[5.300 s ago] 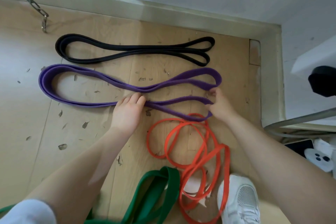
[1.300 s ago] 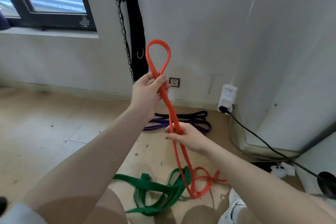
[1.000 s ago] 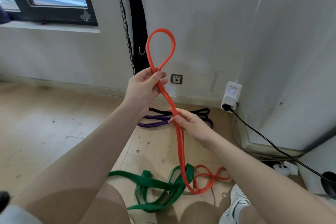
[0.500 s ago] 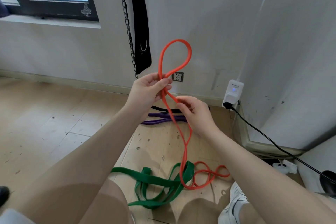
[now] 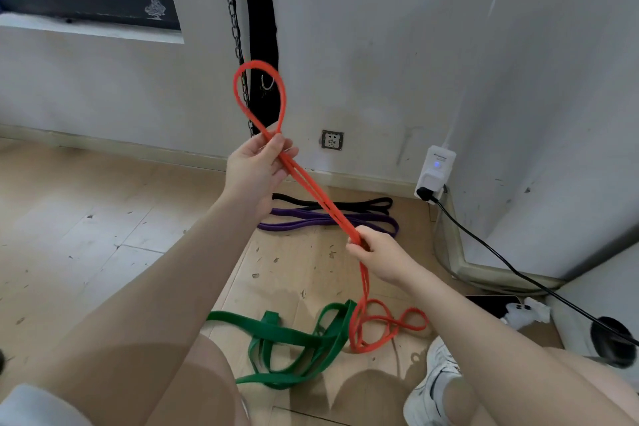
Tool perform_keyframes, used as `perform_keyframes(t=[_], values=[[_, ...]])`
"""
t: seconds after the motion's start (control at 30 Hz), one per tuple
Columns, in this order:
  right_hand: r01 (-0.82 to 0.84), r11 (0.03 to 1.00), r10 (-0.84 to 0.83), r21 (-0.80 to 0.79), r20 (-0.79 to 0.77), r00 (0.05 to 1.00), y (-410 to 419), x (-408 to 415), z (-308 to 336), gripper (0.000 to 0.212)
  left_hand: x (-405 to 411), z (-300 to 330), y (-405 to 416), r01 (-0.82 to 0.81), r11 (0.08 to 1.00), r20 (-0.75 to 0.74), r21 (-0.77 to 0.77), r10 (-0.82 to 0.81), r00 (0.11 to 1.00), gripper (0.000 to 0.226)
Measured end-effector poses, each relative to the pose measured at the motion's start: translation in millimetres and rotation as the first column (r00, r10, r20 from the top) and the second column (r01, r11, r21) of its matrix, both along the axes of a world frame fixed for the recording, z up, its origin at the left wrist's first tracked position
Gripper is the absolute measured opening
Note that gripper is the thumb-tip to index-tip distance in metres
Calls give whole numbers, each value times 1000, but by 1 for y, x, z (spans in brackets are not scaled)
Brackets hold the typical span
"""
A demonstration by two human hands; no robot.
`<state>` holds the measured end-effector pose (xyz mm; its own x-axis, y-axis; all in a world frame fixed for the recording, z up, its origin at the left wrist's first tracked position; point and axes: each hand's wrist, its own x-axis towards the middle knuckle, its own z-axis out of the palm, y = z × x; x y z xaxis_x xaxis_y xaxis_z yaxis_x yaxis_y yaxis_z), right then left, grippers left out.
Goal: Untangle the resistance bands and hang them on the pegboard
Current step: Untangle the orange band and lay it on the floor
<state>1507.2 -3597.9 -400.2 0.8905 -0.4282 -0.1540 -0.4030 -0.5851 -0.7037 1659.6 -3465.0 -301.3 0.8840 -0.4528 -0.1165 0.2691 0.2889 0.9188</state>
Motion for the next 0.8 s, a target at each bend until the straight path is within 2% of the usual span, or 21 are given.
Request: perform_keyframes(t=[0.07,0.13,0.2,0.3,0.37,0.43,0.53,0.63,0.73,0.8], values=[[95,994,-98,54,42,994,-8,-5,7,7,12,-18,0,-39,998,-86,47,43,995,15],[164,962,-196,217,133,972,-13,-6,20,6,22,-40,0,-20,994,-231,105,44,972,18],[191,916,-281,354,224,933,-14,-4,37,8,21,-59,-1,112,975,-354,193,-37,935,31],[244,848,-400,470,266,877,-9,6,58,11,-6,-74,-9,387,872,-389,299,-259,884,53],[284,778,-473,560,225,852,-5,14,64,14,-34,-78,-14,486,773,-305,408,-387,870,50],[329,691,-543,643,162,824,-2,22,65,18,-56,-83,-15,504,733,-172,458,-483,858,41],[351,540,-631,765,91,770,-2,29,69,25,-69,-96,-16,447,768,71,458,-533,843,29],[295,435,-656,851,75,751,-4,32,79,25,-70,-99,-22,344,818,240,461,-489,839,36],[169,352,-629,921,99,771,-7,31,91,19,-72,-89,-29,306,826,311,473,-481,820,29],[86,346,-613,934,156,774,-11,30,101,15,-73,-81,-31,305,843,316,442,-465,827,26]])
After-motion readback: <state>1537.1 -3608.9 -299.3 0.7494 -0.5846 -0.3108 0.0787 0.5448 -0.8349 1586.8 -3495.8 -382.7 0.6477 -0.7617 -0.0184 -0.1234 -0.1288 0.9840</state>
